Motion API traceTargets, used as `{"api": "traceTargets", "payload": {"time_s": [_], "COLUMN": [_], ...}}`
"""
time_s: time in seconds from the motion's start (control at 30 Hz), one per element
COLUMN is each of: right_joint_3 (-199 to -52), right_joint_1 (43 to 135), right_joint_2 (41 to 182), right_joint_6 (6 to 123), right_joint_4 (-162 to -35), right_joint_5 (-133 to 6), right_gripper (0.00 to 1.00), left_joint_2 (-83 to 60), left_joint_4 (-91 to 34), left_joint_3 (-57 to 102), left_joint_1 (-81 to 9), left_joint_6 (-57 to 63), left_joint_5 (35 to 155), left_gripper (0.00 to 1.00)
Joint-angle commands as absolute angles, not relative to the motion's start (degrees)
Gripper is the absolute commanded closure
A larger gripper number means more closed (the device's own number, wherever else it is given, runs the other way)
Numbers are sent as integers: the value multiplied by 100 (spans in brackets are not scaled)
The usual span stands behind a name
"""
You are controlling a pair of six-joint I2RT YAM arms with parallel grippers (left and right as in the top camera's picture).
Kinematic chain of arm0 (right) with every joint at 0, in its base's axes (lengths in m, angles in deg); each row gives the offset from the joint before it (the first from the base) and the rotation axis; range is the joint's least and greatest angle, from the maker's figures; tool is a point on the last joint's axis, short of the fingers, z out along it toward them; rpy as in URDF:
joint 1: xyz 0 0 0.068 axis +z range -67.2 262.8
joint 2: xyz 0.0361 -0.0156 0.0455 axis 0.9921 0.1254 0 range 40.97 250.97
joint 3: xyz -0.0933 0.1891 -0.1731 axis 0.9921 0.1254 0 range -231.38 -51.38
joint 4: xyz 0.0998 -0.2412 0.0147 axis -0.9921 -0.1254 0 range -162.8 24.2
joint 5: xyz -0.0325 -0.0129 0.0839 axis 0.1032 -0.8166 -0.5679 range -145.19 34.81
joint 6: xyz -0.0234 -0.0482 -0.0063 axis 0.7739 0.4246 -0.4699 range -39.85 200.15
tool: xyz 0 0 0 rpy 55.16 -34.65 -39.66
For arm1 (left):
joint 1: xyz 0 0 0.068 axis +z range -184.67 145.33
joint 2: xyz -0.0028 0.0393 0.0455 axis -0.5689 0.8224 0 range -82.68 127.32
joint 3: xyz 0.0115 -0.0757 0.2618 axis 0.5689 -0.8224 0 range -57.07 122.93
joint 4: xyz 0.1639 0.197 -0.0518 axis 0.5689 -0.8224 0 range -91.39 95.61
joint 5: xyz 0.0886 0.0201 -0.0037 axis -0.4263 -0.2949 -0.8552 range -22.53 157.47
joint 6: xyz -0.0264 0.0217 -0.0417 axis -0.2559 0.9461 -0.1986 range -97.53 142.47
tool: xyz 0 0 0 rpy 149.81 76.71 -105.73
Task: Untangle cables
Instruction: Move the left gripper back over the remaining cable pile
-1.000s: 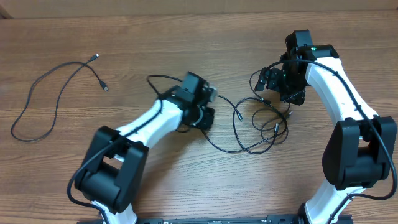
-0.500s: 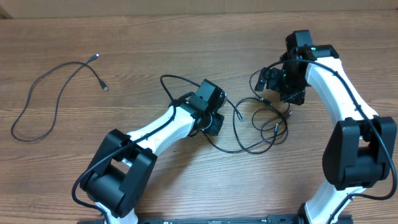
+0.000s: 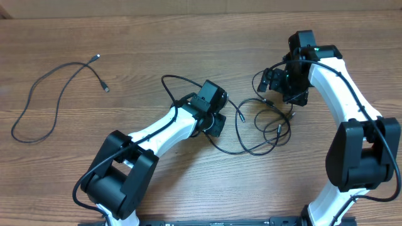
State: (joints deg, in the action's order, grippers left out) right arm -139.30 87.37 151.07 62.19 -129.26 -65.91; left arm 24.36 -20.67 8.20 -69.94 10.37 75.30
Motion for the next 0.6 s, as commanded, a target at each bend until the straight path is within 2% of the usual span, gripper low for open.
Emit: {"api": "traceTargets", "payload": {"time_s": [0.0,0.43,0.57], "right_joint_3": [-13974,-13974,-13974], "right_joint_1": [8759,8759,8759], "right_joint_2": [15062,15062,15062], "right_joint_6": [6243,6243,6243], "right_joint_4": [-12911,-12911,-12911], "right_joint_5": [-6641,-6641,-6643], "right_gripper": [0,0,0], "left_joint_2": [2506,2506,2506], "left_joint_4": [-2047,-2054,-2056], "left_joint_3": [779,779,779], "left_joint_1": [-6996,-6996,-6996], "left_joint_6": [1000,1000,1000], "left_joint_5": [7449,7452,7452], "left_gripper": [71,70,66]}}
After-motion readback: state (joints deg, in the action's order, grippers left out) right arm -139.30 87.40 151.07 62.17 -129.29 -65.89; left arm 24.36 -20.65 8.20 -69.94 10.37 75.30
